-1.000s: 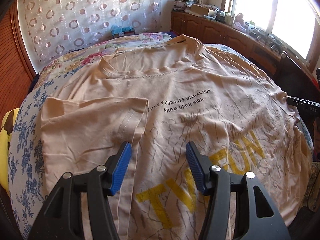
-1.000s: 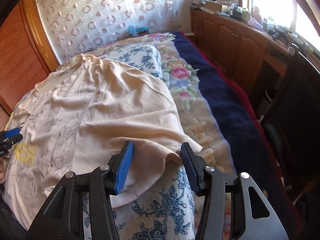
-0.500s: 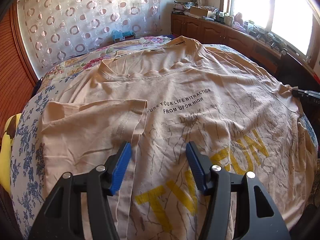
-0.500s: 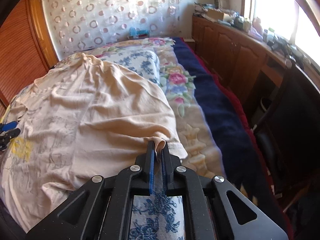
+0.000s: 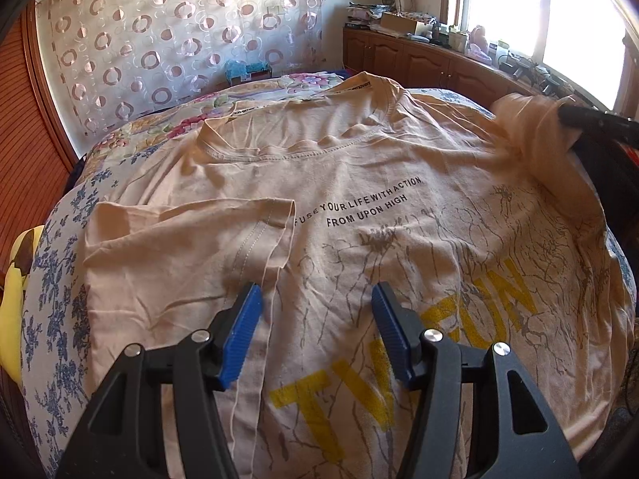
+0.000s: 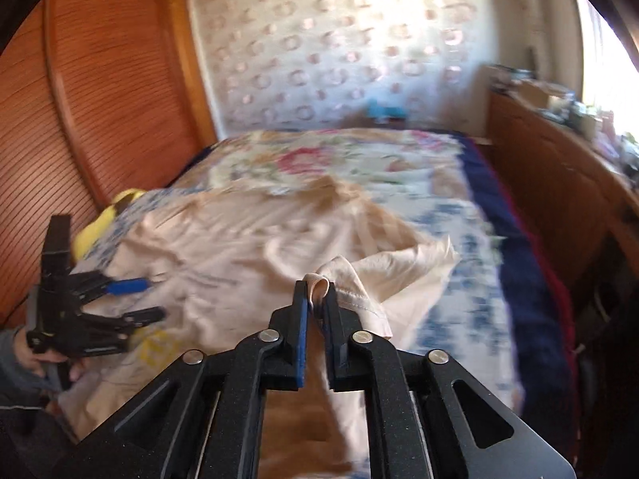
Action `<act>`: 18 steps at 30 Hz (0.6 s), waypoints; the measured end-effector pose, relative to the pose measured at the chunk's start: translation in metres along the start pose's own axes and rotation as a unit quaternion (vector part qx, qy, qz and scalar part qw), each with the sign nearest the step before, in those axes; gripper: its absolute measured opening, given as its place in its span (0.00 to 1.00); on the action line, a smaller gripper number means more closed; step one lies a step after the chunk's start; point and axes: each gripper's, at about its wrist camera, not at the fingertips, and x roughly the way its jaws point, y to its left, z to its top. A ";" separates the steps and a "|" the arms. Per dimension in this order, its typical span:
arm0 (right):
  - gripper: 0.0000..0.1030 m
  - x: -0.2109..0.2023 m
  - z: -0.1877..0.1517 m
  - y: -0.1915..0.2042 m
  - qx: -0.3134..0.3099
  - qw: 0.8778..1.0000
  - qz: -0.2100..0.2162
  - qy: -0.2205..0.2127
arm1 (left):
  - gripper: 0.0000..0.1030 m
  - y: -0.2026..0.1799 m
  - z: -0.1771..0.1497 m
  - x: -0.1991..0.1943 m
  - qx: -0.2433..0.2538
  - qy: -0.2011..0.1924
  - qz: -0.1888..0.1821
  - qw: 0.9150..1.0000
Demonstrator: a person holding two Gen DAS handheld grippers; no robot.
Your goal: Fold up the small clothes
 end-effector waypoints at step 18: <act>0.37 0.058 -0.025 -0.032 0.031 0.995 -0.003 0.096 | 0.56 0.008 0.005 -0.030 -0.023 -0.029 -0.025 0.999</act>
